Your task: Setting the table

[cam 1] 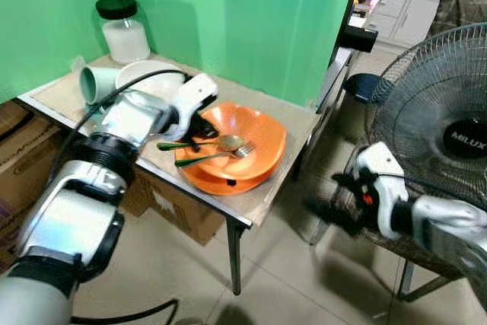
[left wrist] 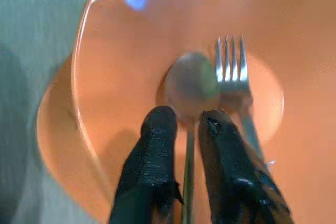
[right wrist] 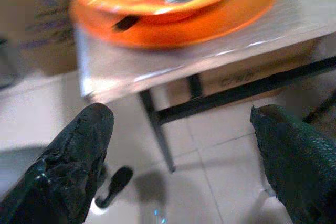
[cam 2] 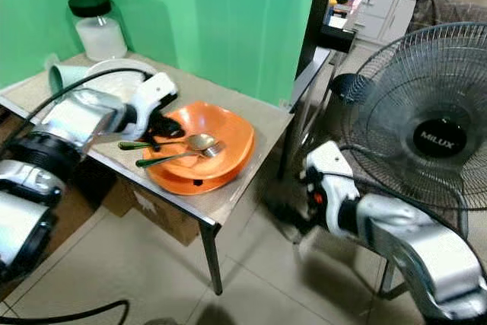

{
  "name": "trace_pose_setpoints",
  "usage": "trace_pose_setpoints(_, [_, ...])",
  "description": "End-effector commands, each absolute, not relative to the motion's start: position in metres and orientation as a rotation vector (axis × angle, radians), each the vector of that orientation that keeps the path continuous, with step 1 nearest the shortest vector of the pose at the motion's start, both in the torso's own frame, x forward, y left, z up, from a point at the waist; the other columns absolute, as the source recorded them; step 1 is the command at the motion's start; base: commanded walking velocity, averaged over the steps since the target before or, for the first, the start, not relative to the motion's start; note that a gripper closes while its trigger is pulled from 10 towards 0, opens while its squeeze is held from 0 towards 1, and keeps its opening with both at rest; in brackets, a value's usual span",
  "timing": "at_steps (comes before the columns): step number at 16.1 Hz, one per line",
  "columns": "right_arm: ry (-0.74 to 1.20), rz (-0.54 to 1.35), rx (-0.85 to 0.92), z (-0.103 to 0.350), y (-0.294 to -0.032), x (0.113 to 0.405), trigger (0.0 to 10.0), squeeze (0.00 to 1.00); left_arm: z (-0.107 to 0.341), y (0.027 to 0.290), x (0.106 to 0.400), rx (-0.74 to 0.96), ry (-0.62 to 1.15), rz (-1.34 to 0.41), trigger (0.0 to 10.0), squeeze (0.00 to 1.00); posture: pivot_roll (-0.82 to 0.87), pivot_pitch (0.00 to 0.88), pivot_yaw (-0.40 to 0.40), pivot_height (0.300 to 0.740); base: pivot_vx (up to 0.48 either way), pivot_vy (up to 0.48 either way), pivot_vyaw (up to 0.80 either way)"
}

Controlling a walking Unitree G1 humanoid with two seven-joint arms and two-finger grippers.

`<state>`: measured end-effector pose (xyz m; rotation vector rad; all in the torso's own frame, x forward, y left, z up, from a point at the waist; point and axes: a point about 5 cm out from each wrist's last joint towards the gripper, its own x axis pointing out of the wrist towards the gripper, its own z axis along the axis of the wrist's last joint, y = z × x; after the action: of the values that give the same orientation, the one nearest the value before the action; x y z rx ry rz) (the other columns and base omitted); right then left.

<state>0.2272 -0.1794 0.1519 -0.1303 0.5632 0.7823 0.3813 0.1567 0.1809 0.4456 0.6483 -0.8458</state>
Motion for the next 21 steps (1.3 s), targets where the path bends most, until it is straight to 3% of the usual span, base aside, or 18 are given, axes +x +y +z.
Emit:
trace_pose_setpoints(1, [0.547,0.840,-0.138,0.156,-0.175,0.223,10.0,0.68,0.184,0.153,0.380,0.480,0.640,-0.878,10.0,1.00,0.06,0.000,0.000,0.740,0.000,0.000,0.00])
trace_pose_setpoints(2, [0.550,0.861,-0.130,0.157,-0.175,0.220,10.0,1.00,0.183,0.153,0.379,0.487,0.645,-0.899,10.0,1.00,0.06,0.000,0.000,0.740,0.000,0.000,0.00])
trace_pose_setpoints(7, [0.559,0.912,-0.142,0.156,-0.173,0.214,10.0,1.00,0.181,0.151,0.378,0.546,0.654,-0.915,10.0,1.00,0.06,0.000,0.001,0.740,0.000,0.000,0.00])
trace_pose_setpoints(8, [0.561,0.907,-0.159,0.155,-0.174,0.214,10.0,0.86,0.181,0.153,0.379,0.585,0.656,-0.900,10.0,1.00,0.06,0.000,0.001,0.740,0.000,0.000,0.00])
trace_pose_setpoints(9, [0.565,0.908,-0.165,0.154,-0.174,0.214,10.0,0.00,0.179,0.156,0.379,0.634,0.662,-0.887,10.0,1.00,0.06,0.000,0.001,0.740,0.000,0.000,0.00])
trace_pose_setpoints(10, [0.567,0.913,-0.165,0.154,-0.174,0.213,10.0,0.00,0.178,0.158,0.379,0.657,0.669,-0.886,10.0,0.82,0.06,0.000,0.001,0.740,0.000,0.000,0.00])
trace_pose_setpoints(11, [0.569,0.922,-0.166,0.154,-0.174,0.212,10.0,0.00,0.177,0.159,0.378,0.665,0.679,-0.898,10.0,0.20,0.06,0.000,0.001,0.740,0.000,0.000,0.00])
trace_pose_setpoints(12, [0.574,0.936,-0.167,0.154,-0.173,0.211,10.0,0.00,0.176,0.159,0.376,0.659,0.693,-0.928,10.0,0.00,0.06,0.000,0.000,0.740,0.000,0.000,0.00])
trace_pose_setpoints(15, [0.584,0.950,-0.173,0.153,-0.173,0.209,10.0,0.00,0.173,0.158,0.374,0.671,0.710,-0.960,10.0,0.00,0.06,0.000,-0.002,0.740,0.000,0.000,0.00])
trace_pose_setpoints(17, [0.591,0.958,-0.177,0.152,-0.173,0.209,10.0,0.00,0.171,0.159,0.376,0.683,0.722,-0.947,6.6,0.00,0.05,0.000,-0.002,0.740,0.000,0.000,0.00])
trace_pose_setpoints(19, [0.593,0.963,-0.176,0.152,-0.172,0.208,10.0,0.00,0.171,0.159,0.377,0.684,0.723,-0.940,0.0,0.00,0.05,0.000,0.000,0.740,0.000,0.000,0.00])
trace_pose_setpoints(21, [0.597,0.981,-0.173,0.151,-0.172,0.206,10.0,0.00,0.172,0.160,0.379,0.684,0.723,-0.929,0.0,0.00,0.05,0.000,0.001,0.740,0.000,0.000,0.00])
